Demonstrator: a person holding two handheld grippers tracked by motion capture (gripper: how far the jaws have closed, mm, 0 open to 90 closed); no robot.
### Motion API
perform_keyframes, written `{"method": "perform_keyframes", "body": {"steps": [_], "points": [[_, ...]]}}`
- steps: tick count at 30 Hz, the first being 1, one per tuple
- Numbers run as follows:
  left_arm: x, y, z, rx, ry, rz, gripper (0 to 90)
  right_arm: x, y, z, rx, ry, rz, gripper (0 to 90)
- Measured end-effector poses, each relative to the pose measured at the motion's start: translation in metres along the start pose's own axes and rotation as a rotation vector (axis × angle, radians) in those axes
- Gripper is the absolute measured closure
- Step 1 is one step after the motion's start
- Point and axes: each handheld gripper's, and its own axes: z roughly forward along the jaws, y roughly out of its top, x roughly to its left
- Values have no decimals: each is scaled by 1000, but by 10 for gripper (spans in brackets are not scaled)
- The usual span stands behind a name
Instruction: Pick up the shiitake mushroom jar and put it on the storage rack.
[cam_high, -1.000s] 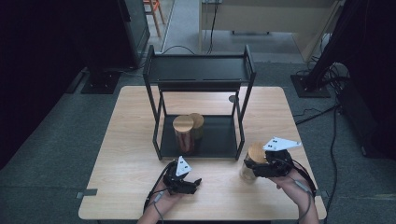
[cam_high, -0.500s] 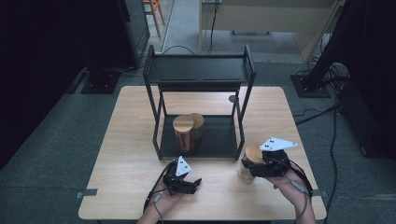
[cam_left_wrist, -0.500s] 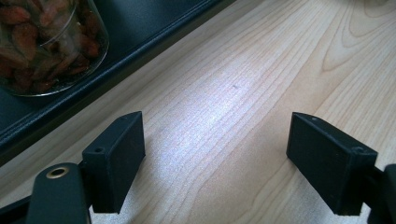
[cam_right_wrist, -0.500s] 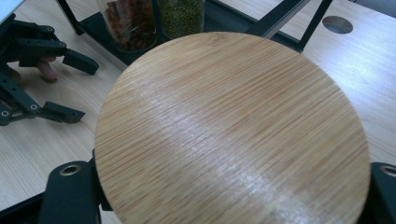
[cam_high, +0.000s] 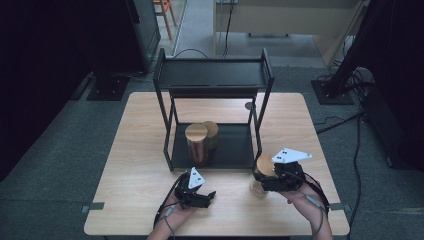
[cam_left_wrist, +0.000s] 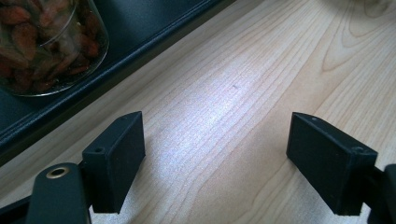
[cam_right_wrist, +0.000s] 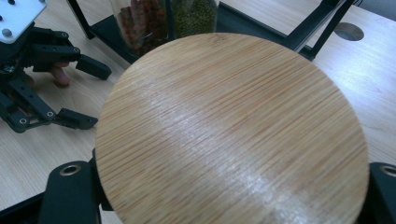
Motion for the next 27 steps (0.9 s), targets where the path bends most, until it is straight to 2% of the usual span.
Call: {"method": "perform_keyframes", "body": {"steps": [10,27], "points": [[0,0,0,0,0,0,198,9,2,9,7,-1,-22,249],[0,0,0,1,-1,0,198,21,9,15,6,14,-33,250]]}}
